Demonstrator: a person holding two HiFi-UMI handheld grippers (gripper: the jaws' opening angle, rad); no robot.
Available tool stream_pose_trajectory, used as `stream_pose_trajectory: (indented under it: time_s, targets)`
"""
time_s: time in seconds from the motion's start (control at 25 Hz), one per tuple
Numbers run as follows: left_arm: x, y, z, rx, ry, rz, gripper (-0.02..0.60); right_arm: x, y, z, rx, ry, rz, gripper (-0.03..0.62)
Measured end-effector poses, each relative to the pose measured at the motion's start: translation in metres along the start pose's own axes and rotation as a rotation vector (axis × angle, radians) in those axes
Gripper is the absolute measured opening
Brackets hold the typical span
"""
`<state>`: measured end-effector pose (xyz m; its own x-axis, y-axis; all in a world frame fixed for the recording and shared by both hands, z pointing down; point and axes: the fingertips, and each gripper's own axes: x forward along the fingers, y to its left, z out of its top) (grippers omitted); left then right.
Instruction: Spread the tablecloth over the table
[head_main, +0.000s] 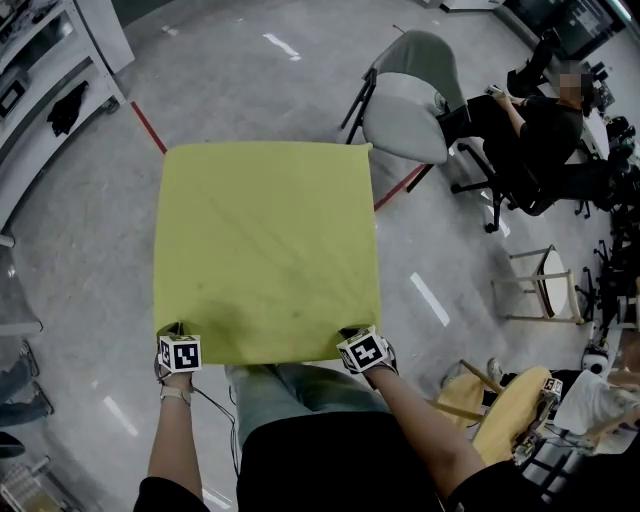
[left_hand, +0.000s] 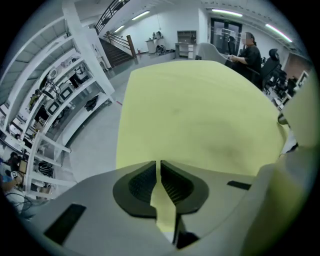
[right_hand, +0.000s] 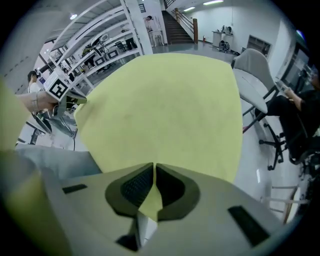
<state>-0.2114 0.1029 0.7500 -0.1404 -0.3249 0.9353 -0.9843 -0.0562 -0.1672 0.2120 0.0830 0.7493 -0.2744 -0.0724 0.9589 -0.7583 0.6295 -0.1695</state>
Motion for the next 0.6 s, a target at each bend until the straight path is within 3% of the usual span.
stream_pose_trajectory:
  time_s: [0.12, 0.36, 0.6]
  targets:
    - [0.007, 0.022, -0.009, 0.016, 0.029, 0.034, 0.024, 0.008, 0.009, -0.007, -0.026, 0.035, 0.009, 0.028]
    - [0.001, 0.011, -0.021, 0.126, 0.053, 0.088, 0.012, 0.003, 0.000, -0.012, -0.056, 0.049, -0.007, 0.025]
    - [-0.004, -0.004, -0.039, 0.024, 0.098, 0.001, 0.012, 0.000, -0.021, -0.020, 0.011, 0.043, -0.024, 0.023]
